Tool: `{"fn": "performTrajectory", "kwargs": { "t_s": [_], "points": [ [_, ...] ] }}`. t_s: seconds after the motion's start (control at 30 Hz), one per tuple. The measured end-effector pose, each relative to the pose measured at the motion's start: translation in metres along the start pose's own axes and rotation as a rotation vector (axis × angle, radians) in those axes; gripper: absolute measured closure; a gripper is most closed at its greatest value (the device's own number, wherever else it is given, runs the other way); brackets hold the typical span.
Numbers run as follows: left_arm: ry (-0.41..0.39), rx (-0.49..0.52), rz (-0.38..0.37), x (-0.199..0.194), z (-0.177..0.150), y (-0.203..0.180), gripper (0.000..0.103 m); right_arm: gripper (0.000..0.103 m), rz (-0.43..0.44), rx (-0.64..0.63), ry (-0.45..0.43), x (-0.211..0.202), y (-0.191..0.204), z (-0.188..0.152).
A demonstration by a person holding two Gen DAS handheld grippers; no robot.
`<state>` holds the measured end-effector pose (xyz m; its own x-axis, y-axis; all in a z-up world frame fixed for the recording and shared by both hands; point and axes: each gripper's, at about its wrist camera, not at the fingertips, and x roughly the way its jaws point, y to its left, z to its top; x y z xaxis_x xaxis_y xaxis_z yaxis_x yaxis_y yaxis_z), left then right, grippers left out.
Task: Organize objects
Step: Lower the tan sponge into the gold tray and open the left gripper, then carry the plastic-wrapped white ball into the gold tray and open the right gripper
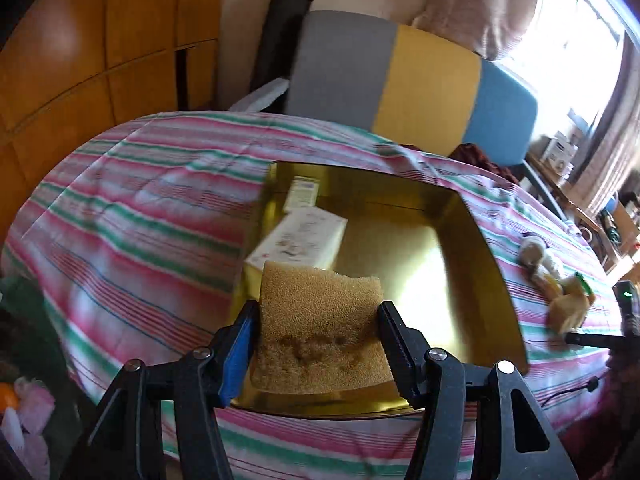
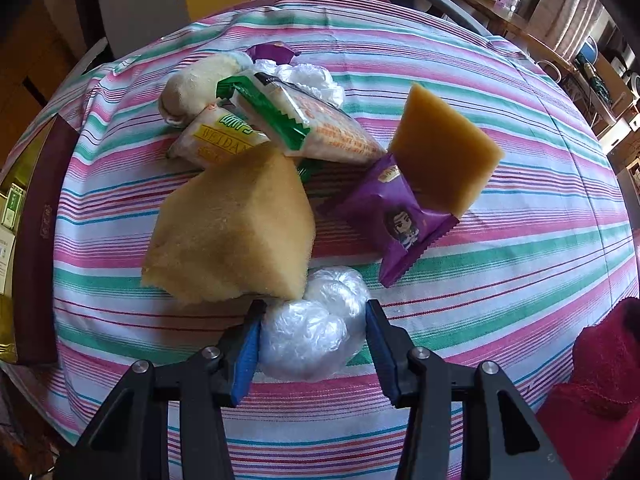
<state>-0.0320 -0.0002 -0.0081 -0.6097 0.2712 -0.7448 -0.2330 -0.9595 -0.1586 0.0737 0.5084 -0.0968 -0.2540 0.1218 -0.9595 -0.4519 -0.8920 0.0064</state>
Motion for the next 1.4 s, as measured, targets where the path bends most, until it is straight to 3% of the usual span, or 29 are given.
{"fn": "performTrajectory", "kwargs": {
  "t_s": [0.3,0.47,0.73,0.93,1.07,1.23,1.4],
  "points": [
    [0.043,0.051,0.056,0.023,-0.007,0.001,0.04,0.053,-0.005,-0.003,0.004,0.001,-0.006,-0.001],
    [0.03,0.034,0.097,0.023,-0.012,0.007,0.023,0.053,-0.008,-0.005,0.004,0.001,-0.011,-0.001],
    [-0.029,0.013,0.113,0.01,-0.011,0.015,0.023,0.053,0.003,-0.019,-0.037,-0.019,-0.017,-0.006],
    [-0.06,-0.073,0.142,0.005,-0.007,0.028,0.023,0.053,0.047,-0.064,-0.14,-0.059,-0.014,-0.032],
    [-0.058,-0.09,0.141,0.005,-0.01,0.031,0.023,0.053,0.078,-0.134,-0.212,-0.082,0.043,-0.032],
    [-0.067,-0.095,0.134,0.001,-0.012,0.032,0.023,0.053,0.208,-0.299,-0.278,-0.117,0.117,-0.029],
    [-0.079,-0.117,0.137,-0.003,-0.011,0.038,0.023,0.053,0.358,-0.482,-0.271,-0.118,0.211,-0.033]
  ]
}}
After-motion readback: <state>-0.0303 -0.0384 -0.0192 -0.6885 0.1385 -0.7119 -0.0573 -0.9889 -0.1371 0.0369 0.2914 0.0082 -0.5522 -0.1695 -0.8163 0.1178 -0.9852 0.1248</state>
